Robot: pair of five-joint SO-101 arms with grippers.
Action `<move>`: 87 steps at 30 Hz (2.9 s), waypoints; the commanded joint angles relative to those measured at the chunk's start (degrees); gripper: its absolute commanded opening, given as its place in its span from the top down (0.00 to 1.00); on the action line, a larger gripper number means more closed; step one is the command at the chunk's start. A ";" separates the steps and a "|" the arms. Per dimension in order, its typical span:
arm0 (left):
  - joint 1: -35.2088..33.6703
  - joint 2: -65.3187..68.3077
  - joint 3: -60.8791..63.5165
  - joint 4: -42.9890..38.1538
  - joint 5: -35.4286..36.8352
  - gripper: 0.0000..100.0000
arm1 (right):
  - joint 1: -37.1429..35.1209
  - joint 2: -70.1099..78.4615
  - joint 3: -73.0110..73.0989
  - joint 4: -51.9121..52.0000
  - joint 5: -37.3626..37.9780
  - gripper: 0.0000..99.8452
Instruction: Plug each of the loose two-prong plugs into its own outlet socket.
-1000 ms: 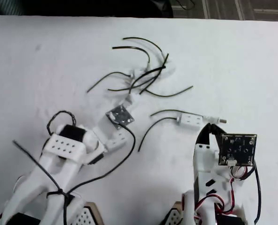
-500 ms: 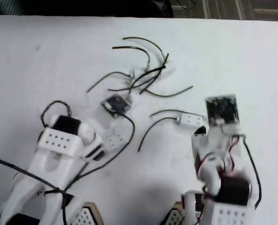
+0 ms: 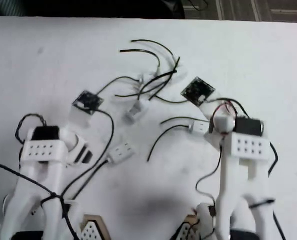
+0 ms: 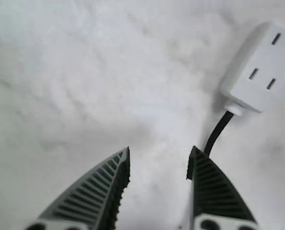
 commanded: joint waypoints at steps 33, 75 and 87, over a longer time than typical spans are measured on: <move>-5.32 -35.21 23.65 -12.13 4.13 0.79 | 9.98 24.57 -3.34 -23.25 27.43 0.83; -5.41 -40.13 25.32 -15.82 10.02 0.79 | -3.21 -19.91 -5.89 11.12 -5.27 0.98; 4.88 -40.13 23.47 -28.31 22.77 0.79 | -31.16 -32.31 -6.15 16.31 -37.19 0.98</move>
